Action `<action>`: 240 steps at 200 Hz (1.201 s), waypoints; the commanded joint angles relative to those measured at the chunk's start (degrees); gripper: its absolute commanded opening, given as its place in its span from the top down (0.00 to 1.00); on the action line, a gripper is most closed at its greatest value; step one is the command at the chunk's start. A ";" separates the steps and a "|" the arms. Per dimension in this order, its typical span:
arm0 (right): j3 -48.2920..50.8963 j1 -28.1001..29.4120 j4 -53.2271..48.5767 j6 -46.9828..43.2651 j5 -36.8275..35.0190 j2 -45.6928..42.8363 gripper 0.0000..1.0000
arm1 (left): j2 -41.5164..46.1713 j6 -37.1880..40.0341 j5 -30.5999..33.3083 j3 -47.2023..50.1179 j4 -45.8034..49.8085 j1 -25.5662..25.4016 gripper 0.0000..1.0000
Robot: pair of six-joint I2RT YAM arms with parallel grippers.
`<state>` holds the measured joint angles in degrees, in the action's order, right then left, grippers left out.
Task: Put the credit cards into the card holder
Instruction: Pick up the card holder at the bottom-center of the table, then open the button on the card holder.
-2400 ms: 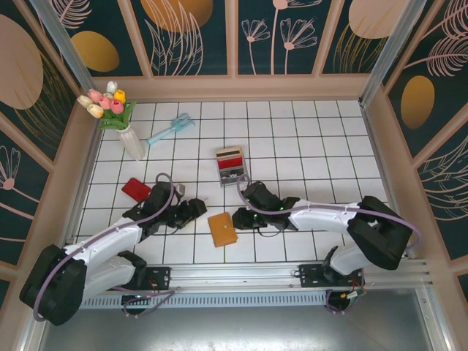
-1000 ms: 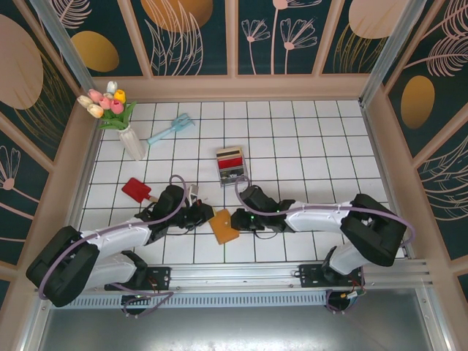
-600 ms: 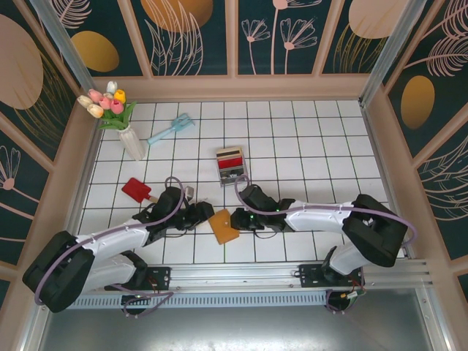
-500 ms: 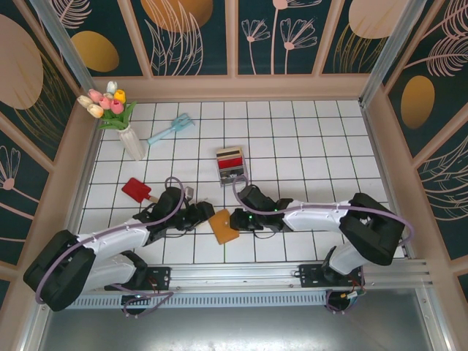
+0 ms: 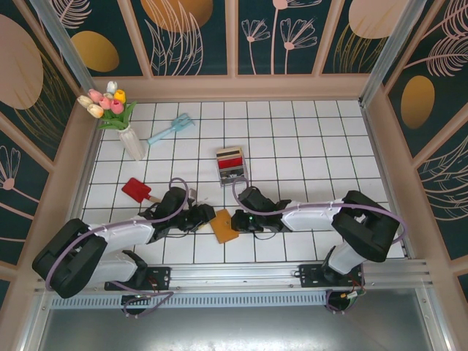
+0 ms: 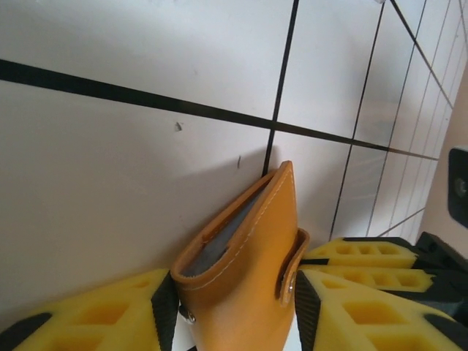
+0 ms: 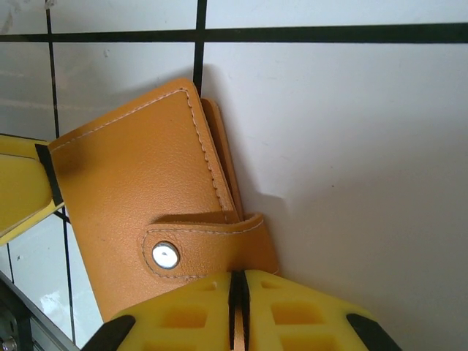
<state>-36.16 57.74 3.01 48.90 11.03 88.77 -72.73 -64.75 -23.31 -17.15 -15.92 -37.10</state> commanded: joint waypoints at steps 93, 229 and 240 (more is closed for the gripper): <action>-9.31 0.43 -11.54 -3.76 -6.89 -2.49 0.62 | 0.76 -0.10 -0.40 0.23 -7.18 -0.19 1.00; -17.35 5.86 -28.20 -3.16 -20.85 12.17 0.76 | 0.33 -0.14 0.31 -0.56 -6.83 -0.17 1.00; -16.24 5.82 -28.79 -2.80 -21.95 10.98 0.82 | 0.95 0.81 1.38 -0.95 -4.57 -0.20 1.00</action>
<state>-55.02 63.55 -15.44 45.41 -5.06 98.06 -73.30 -65.21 -22.24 -16.49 -21.80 -37.10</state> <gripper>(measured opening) 0.228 0.086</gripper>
